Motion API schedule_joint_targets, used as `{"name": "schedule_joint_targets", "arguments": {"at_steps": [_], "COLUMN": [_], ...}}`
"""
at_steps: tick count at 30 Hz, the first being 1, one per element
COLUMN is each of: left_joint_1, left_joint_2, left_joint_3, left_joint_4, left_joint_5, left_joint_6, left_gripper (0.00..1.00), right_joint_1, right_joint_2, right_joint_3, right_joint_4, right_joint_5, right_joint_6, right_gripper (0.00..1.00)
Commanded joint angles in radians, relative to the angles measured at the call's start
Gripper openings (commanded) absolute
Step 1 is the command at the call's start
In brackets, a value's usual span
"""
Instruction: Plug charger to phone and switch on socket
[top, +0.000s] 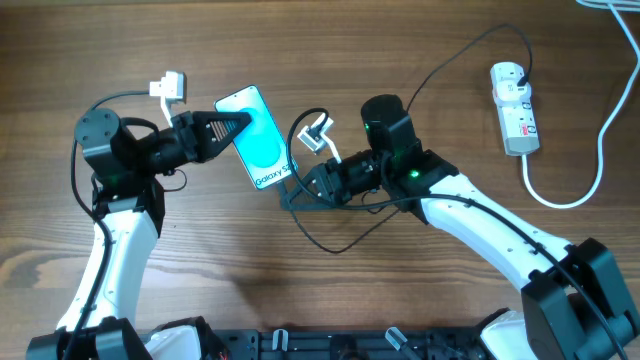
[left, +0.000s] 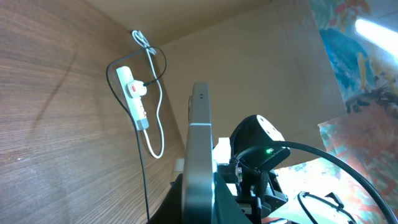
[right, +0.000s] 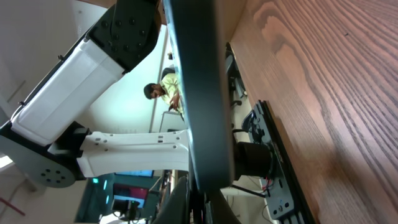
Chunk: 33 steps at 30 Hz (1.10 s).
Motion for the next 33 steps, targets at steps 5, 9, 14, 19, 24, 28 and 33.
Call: {"name": "schedule_joint_targets", "arguments": {"at_steps": [5,9,14,19,24,28,33], "left_joint_1": [-0.141,-0.187,-0.186,-0.135,0.0,-0.004,-0.096], "left_joint_2": [-0.009,-0.01,-0.01,-0.01,-0.01,-0.009,0.0], "left_joint_3": [-0.057,-0.059,-0.083,-0.083,-0.083,-0.083,-0.083], "left_joint_4": [-0.015,-0.055,-0.056,-0.01,-0.01,-0.011,-0.061], "left_joint_5": [0.223,0.223,0.223,0.22,0.201,0.117,-0.055], "left_joint_6": [0.05,0.051,0.052,0.05,0.051,0.062,0.063], "left_gripper": [0.04,0.04,0.04,0.04,0.04,0.04,0.04], "right_joint_1": [-0.032,-0.032,-0.053,-0.053,-0.053,-0.126,-0.357], "right_joint_2": [-0.008,-0.008,-0.008,-0.008,-0.008,-0.032,-0.203], "right_joint_3": [0.082,0.082,0.082,0.082,0.082,0.082,0.082], "right_joint_4": [0.058,0.043,0.031,-0.139,-0.385,-0.444,-0.603], "right_joint_5": [0.21,0.201,0.164,0.153,0.24,0.24,0.328], "right_joint_6": [-0.042,-0.058,-0.068,-0.187,-0.332,-0.381,-0.463], "right_gripper": [0.05,0.05,0.05,0.16,0.29,0.5,0.63]}}
